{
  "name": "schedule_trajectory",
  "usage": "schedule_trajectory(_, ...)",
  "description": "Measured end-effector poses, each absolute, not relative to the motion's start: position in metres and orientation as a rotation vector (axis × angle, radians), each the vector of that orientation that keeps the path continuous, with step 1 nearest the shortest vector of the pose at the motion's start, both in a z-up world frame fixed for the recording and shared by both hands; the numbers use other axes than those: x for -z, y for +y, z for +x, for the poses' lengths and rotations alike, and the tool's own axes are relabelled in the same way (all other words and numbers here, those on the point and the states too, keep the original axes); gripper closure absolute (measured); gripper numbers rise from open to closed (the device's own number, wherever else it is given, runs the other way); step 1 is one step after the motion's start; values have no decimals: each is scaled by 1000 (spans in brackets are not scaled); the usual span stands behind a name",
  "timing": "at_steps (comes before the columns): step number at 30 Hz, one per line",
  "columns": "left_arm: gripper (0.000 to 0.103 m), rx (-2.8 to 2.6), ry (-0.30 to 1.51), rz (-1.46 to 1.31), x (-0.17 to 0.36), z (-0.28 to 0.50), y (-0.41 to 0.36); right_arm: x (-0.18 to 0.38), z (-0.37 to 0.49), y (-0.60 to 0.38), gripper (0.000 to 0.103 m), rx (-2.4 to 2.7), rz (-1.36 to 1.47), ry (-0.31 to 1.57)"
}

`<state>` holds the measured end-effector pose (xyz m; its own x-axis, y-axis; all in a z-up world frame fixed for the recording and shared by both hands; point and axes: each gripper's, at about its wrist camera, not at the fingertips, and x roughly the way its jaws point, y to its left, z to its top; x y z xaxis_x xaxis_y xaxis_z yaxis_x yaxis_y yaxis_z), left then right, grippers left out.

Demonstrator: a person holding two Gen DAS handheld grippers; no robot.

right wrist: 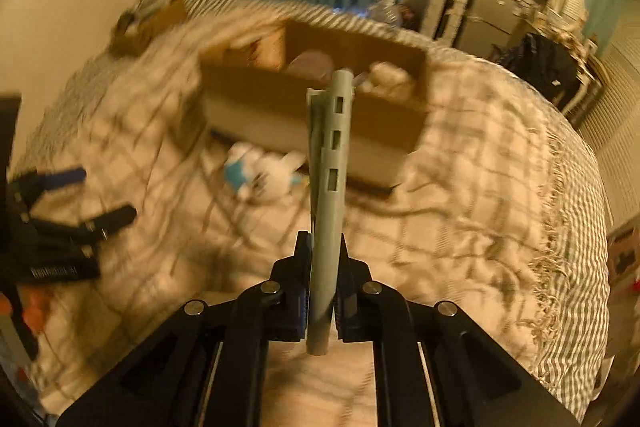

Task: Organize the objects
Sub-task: 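Grasp the grey-green plastic clip with the right tool while the left tool reaches for the white toy, then grasp the white toy with the blue star with the left tool and lift it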

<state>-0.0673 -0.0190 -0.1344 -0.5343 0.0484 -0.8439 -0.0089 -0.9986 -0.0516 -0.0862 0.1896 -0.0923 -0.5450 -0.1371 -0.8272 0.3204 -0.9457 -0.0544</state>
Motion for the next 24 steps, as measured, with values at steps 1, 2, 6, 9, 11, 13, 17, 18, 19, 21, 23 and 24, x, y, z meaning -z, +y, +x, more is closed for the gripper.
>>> schedule_trajectory(1,0,-2722,-46,-1480,132,-73,-9,90,-91,195,94,2546,1332,266)
schedule_trajectory(2,0,-2720,-28,-1464,130,-79,0,89,-94,199,94,2554,1331,252)
schedule_trajectory(6,0,-2697,20,-1436,136,-103,33,94,-107,214,94,2565,1343,200)
schedule_trajectory(9,0,-2665,52,-1463,151,-121,52,105,-115,223,94,2561,1362,170)
schedule_trajectory(11,0,-2649,61,-1487,162,-130,60,113,-121,228,94,2554,1382,154)
schedule_trajectory(13,0,-2621,72,-1496,173,-139,68,120,-127,234,94,2545,1393,132)
schedule_trajectory(17,4,-2605,123,-1528,188,-155,76,126,-135,237,94,2534,1395,111)
schedule_trajectory(18,10,-2592,117,-1541,191,-159,76,127,-135,237,94,2531,1393,103)
schedule_trajectory(19,19,-2582,114,-1552,194,-161,76,127,-136,237,94,2529,1391,92)
schedule_trajectory(21,31,-2553,99,-1572,198,-164,75,126,-136,237,94,2533,1387,78)
schedule_trajectory(23,34,-2546,89,-1565,198,-164,75,126,-136,237,94,2537,1387,78)
schedule_trajectory(24,34,-2552,90,-1558,196,-162,74,126,-136,237,94,2536,1390,82)
